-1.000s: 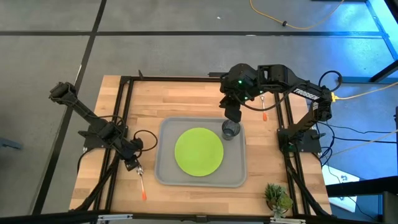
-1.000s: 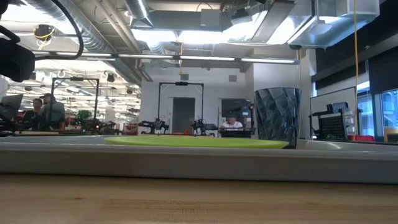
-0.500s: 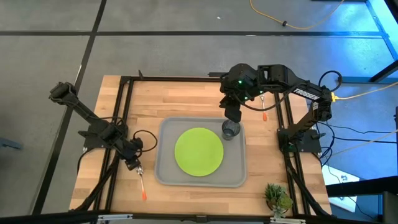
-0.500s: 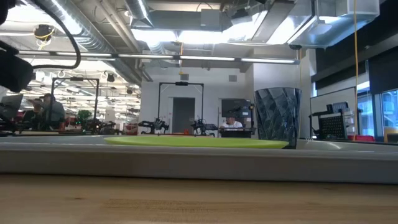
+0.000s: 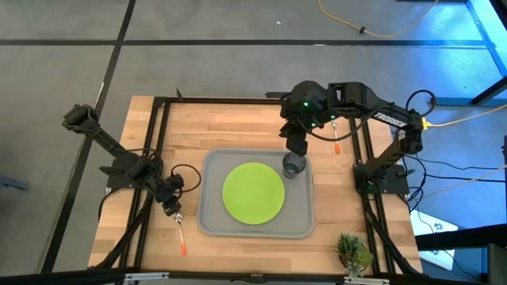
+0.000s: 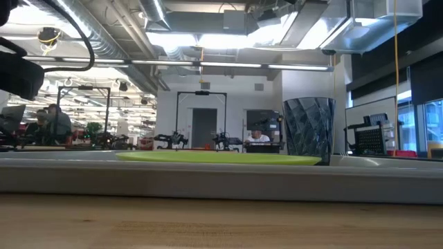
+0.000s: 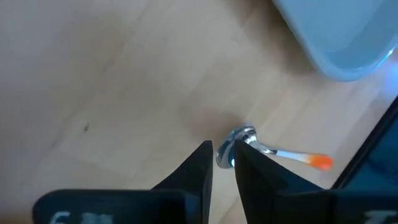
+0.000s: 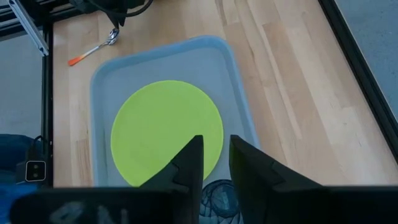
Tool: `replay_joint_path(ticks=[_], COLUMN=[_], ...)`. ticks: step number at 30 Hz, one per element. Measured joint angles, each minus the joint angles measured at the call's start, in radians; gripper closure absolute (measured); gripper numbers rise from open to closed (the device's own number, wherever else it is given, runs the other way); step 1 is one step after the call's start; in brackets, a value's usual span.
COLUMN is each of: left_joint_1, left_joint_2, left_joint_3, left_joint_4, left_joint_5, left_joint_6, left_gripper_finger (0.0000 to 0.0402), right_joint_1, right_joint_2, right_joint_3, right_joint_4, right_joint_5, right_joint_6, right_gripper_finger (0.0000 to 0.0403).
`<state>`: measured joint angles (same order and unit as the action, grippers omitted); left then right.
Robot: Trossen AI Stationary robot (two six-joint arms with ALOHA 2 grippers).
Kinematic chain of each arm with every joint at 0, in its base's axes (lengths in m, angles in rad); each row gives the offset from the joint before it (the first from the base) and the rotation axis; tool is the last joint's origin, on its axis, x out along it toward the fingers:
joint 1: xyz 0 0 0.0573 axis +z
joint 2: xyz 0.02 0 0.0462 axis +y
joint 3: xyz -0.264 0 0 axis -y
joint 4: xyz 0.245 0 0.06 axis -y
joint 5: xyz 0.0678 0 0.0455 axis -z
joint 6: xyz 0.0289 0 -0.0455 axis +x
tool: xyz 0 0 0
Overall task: Pick and place plate/cup/fork/spoon on tray
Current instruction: Put the orange spoon on the gray tray to the left of the green plate
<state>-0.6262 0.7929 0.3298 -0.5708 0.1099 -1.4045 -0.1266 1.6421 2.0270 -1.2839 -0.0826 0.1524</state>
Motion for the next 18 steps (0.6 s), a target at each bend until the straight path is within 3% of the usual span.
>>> replay_joint_path(ticks=[8, 18], left_joint_1=[-0.002, -0.002], left_joint_2=[0.020, 0.141], left_joint_3=[0.000, 0.000], left_joint_4=[0.003, 0.094], left_joint_5=[0.032, 0.044], left_joint_6=[0.001, 0.073], left_gripper_finger=[0.0342, 0.0342], right_joint_1=[0.000, 0.000], right_joint_2=[0.000, 0.000], right_joint_3=[0.000, 0.000], right_joint_4=[0.000, 0.000], right_joint_5=[0.000, 0.001], right_joint_6=[-0.001, -0.004], right_gripper_finger=[0.0324, 0.0324])
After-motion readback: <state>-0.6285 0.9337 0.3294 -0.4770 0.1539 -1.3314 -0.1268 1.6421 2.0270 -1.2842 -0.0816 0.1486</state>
